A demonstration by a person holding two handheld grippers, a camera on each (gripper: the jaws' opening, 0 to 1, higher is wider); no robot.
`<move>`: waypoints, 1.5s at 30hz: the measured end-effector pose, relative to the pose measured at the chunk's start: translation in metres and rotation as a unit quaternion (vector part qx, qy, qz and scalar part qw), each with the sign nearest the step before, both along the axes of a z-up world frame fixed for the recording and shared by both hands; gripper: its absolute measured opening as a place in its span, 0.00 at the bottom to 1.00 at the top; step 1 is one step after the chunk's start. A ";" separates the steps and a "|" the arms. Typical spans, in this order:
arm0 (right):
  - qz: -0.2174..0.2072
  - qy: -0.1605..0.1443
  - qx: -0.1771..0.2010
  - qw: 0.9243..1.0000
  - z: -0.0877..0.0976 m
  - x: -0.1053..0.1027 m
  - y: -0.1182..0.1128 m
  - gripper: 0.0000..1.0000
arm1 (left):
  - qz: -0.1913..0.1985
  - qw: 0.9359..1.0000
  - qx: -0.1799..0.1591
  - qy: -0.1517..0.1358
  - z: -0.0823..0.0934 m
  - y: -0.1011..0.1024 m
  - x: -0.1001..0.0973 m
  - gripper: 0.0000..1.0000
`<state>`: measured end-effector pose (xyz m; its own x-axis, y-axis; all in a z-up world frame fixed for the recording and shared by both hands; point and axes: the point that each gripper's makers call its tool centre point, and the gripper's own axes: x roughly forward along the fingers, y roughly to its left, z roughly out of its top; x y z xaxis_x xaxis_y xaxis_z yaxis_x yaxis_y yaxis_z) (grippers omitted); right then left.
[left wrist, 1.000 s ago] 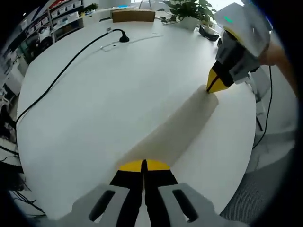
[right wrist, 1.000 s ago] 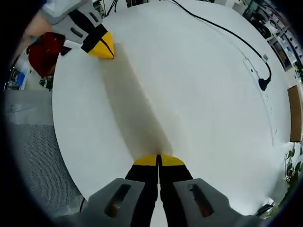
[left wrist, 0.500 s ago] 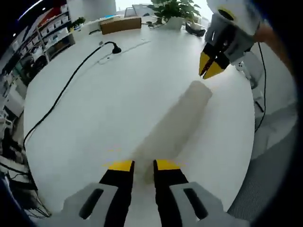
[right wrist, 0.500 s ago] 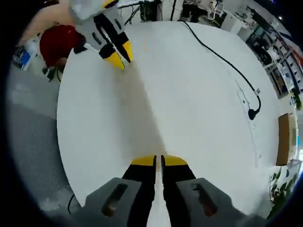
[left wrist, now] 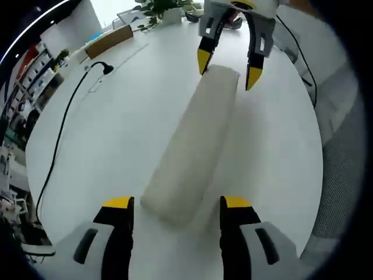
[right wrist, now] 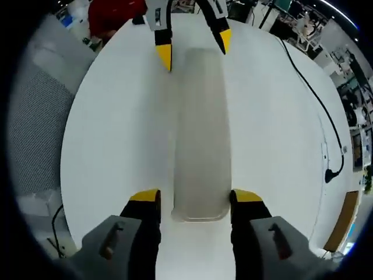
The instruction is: Arrange the utensils inside the cutlery case until each visible utensil rests in its matching compartment.
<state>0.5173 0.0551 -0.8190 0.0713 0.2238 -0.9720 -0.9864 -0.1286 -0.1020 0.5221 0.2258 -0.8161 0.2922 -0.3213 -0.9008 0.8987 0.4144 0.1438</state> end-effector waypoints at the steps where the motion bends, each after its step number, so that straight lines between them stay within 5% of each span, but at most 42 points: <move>1: 0.001 -0.006 -0.006 1.000 -0.001 0.002 0.000 0.45 | 0.000 1.000 0.005 0.007 -0.002 0.000 -0.003 0.53; 4: -0.014 0.005 -0.005 1.000 -0.003 -0.003 0.000 0.38 | -0.007 1.000 0.010 0.012 -0.004 -0.002 -0.003 0.45; 12: -0.019 0.021 -0.008 1.000 -0.006 -0.023 -0.008 0.38 | -0.016 1.000 0.012 0.022 -0.006 -0.008 -0.026 0.44; 22: -0.032 0.055 -0.007 0.998 -0.009 -0.075 -0.016 0.39 | -0.028 0.999 0.022 0.040 -0.009 -0.013 -0.071 0.44; 29: -0.042 0.045 -0.038 0.997 -0.015 -0.112 -0.031 0.40 | -0.023 0.997 0.016 0.074 -0.013 -0.026 -0.116 0.44; 30: 0.012 0.036 -0.031 0.999 -0.016 -0.108 -0.025 0.40 | -0.019 0.997 0.020 0.076 -0.013 -0.026 -0.119 0.44; 32: -0.027 0.045 -0.033 0.998 -0.013 -0.122 -0.028 0.40 | -0.026 0.997 0.020 0.073 -0.013 -0.027 -0.126 0.44; 45: -0.035 0.047 -0.035 0.998 -0.013 -0.159 -0.041 0.40 | -0.034 0.996 0.032 0.082 -0.014 -0.036 -0.161 0.44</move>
